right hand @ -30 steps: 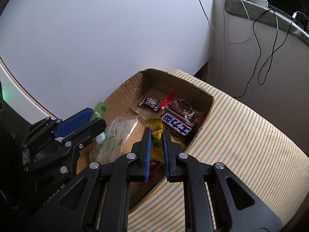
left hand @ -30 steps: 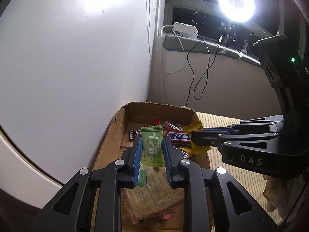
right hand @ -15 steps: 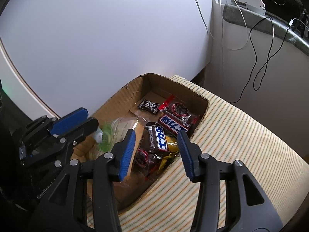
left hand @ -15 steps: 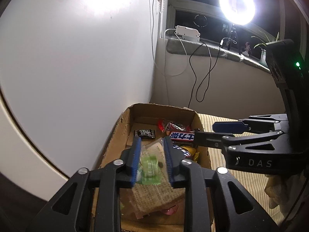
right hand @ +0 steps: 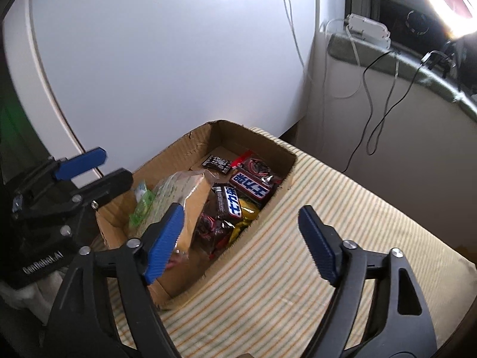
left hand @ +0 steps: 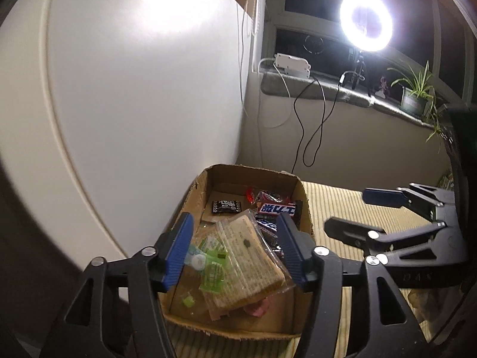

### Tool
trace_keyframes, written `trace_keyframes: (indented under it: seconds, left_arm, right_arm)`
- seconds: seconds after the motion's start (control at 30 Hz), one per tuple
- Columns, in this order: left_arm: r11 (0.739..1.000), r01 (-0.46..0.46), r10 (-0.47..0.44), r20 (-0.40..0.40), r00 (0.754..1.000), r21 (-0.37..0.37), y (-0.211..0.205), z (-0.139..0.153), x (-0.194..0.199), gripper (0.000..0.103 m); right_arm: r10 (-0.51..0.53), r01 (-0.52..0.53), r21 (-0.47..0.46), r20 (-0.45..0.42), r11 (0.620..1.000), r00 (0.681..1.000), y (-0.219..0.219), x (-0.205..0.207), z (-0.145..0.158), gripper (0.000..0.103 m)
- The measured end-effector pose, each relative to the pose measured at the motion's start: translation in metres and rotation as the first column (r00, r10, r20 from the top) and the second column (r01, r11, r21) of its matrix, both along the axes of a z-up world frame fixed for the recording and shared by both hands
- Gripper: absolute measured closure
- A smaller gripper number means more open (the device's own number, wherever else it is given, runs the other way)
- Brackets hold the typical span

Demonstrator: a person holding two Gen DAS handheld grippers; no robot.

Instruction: Organize snacks

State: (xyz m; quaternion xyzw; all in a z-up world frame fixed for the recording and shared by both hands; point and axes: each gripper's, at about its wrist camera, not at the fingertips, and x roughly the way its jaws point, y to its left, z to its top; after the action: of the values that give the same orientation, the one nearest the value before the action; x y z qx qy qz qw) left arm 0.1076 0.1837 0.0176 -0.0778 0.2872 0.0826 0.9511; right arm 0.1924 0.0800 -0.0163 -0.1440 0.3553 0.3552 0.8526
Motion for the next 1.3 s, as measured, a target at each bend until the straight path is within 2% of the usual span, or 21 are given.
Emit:
trace_keyframes:
  seconds: [0.17, 0.23, 0.3, 0.4, 0.5, 0.6, 0.83, 1.3]
  left_arm:
    - [1.000, -0.019, 0.018, 0.033, 0.999, 0.017, -0.010, 0.008, -0.018, 0.032]
    - [0.999, -0.032, 0.031, 0.044, 0.999, 0.028, -0.015, 0.010, -0.025, 0.030]
    - [0.998, -0.051, 0.049, 0.053, 0.997, 0.035, -0.020, 0.012, -0.033, 0.022]
    - [0.996, -0.073, 0.070, 0.066, 0.995, 0.041, -0.026, 0.014, -0.043, 0.022]
    - [0.994, -0.093, 0.089, 0.076, 0.993, 0.051, -0.031, 0.014, -0.052, 0.022]
    - [0.994, -0.103, 0.099, 0.079, 0.992, 0.047, -0.035, 0.012, -0.059, 0.022]
    - [0.993, -0.104, 0.100, 0.068, 0.993, 0.056, -0.042, 0.007, -0.063, 0.022]
    - [0.993, -0.094, 0.089, 0.072, 0.993, 0.068, -0.054, 0.006, -0.066, 0.022]
  right_arm:
    - [-0.031, 0.030, 0.013, 0.097, 0.999, 0.995, -0.015, -0.025, 0.008, 0.012]
    - [-0.049, 0.046, 0.031, 0.114, 0.998, 0.992, -0.022, -0.033, 0.011, 0.012]
    - [-0.074, 0.066, 0.065, 0.119, 0.996, 0.990, -0.032, -0.040, 0.016, 0.010]
    - [-0.098, 0.087, 0.096, 0.116, 0.992, 0.988, -0.045, -0.049, 0.021, 0.006]
    - [-0.139, 0.122, 0.111, 0.157, 0.986, 0.978, -0.059, -0.063, 0.024, 0.000]
    - [-0.173, 0.154, 0.110, 0.190, 0.982, 0.966, -0.069, -0.074, 0.025, 0.000]
    - [-0.181, 0.164, 0.093, 0.214, 0.982, 0.960, -0.080, -0.087, 0.023, 0.000]
    - [-0.197, 0.179, 0.106, 0.196, 0.978, 0.961, -0.096, -0.092, 0.018, 0.000]
